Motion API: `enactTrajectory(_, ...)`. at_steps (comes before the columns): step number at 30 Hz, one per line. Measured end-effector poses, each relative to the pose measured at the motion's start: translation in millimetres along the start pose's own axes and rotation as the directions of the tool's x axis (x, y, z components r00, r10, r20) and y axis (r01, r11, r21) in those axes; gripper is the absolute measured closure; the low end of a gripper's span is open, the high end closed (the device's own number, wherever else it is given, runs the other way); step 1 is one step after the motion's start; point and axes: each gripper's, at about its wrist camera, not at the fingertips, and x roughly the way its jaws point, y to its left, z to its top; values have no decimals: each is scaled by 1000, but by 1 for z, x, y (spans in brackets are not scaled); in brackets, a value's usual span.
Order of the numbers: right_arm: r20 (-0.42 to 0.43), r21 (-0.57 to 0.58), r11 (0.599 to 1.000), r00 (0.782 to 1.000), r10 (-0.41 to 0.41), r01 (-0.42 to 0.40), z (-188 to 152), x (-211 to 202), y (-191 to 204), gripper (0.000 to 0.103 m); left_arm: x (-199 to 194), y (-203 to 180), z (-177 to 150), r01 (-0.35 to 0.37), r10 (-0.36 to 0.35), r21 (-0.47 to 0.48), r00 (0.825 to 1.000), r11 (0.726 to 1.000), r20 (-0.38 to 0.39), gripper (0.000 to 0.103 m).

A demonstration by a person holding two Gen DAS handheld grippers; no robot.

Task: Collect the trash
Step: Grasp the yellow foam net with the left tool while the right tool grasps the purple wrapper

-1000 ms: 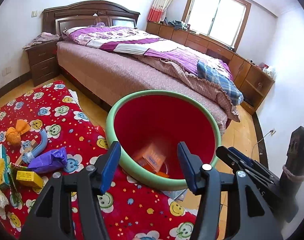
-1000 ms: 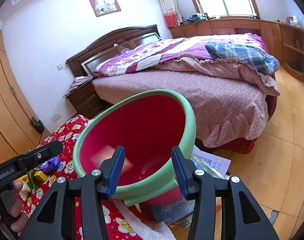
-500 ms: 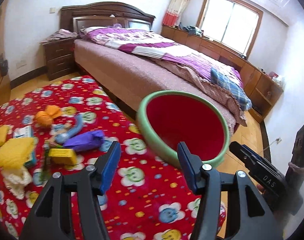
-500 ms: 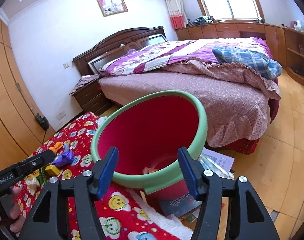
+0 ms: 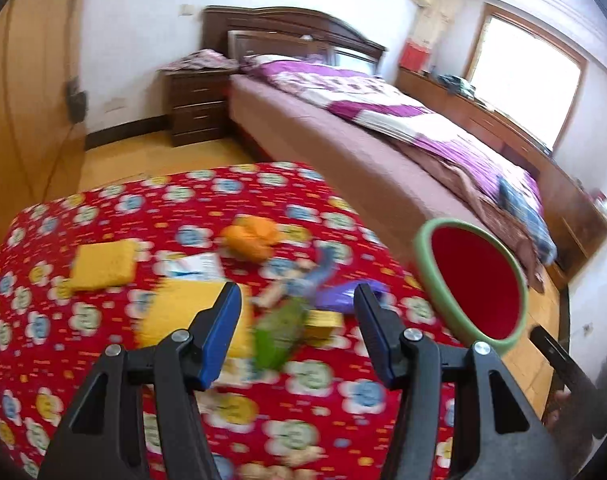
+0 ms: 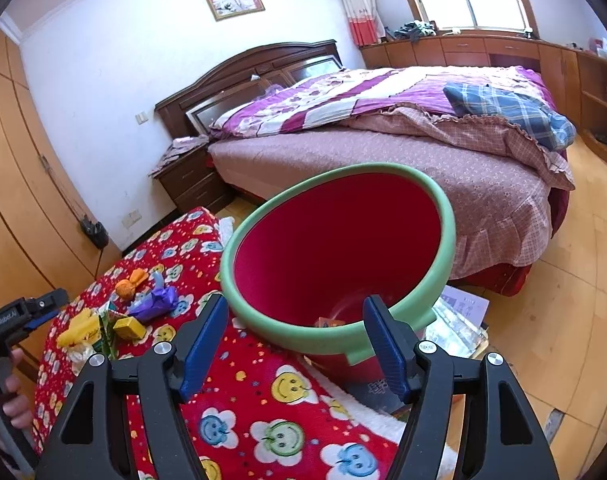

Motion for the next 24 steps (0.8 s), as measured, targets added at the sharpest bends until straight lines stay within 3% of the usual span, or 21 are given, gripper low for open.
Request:
enactTrajectory(6,-27,-11,1000,1000,-8,8,-5,8,18,29,8,62,15,-76,75,-65,997,995,-23,44)
enactTrajectory(11,-50,-49,999,999,-11,8,-11,15,36,29,38,110,23,-81,69,-94,989,992,-128,43)
enactTrajectory(16,-71,-79,997,997,-24,18,-16,22,50,29,64,139,25,-203,190,-65,967,977,-170,36)
enactTrajectory(24,-100,-124,992,994,-38,25,-16,39,68,29,96,171,22,-281,260,-95,946,955,-192,34)
